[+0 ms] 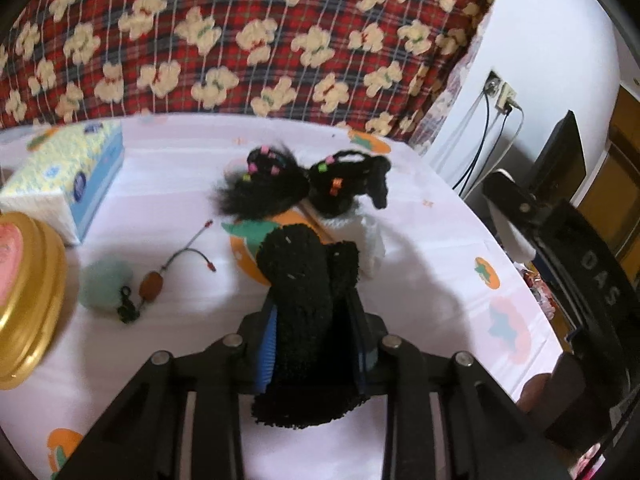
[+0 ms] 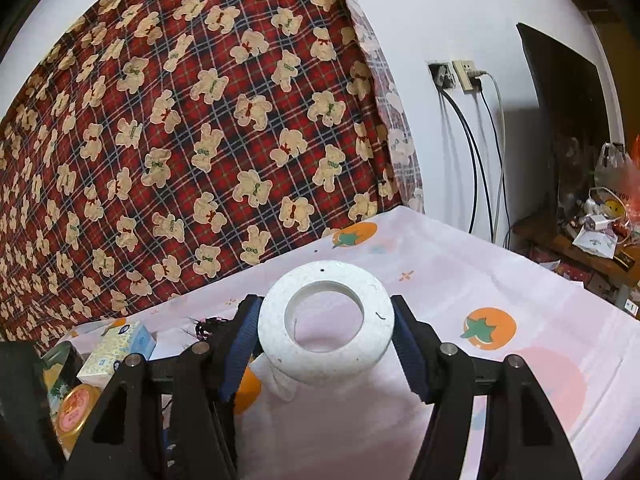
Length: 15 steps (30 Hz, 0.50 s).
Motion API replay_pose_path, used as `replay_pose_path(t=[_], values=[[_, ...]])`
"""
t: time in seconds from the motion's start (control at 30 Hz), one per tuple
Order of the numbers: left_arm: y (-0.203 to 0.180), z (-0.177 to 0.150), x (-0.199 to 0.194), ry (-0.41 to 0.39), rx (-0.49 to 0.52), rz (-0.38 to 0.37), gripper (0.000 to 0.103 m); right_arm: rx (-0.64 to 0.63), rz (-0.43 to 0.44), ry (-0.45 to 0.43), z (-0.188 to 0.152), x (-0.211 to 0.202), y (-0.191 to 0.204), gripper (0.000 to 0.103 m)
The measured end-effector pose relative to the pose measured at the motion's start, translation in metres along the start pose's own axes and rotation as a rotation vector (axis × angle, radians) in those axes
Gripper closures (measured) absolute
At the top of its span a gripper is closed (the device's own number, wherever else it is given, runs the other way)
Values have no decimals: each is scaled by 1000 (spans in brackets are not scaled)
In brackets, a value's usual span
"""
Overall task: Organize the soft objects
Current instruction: 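Grasp and lift the white ring with the right gripper while the left gripper grasps the black cloth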
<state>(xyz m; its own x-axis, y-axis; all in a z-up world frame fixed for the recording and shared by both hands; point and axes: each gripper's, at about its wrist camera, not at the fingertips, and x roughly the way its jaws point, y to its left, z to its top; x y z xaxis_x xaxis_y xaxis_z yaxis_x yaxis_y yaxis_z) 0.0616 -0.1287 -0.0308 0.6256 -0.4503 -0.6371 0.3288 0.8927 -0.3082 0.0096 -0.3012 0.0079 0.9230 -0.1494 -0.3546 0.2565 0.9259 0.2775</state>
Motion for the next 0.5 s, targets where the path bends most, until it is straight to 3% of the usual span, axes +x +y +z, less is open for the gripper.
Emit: replay_pose_path(t=[0.3,0.5], values=[[1,-2,-31,-154,136,132,74,-44,-5,-30,-1,-5,9,37],[14,-4,-43,-192,139,164,74,-83,-16,-52,-3,-9,18,37]])
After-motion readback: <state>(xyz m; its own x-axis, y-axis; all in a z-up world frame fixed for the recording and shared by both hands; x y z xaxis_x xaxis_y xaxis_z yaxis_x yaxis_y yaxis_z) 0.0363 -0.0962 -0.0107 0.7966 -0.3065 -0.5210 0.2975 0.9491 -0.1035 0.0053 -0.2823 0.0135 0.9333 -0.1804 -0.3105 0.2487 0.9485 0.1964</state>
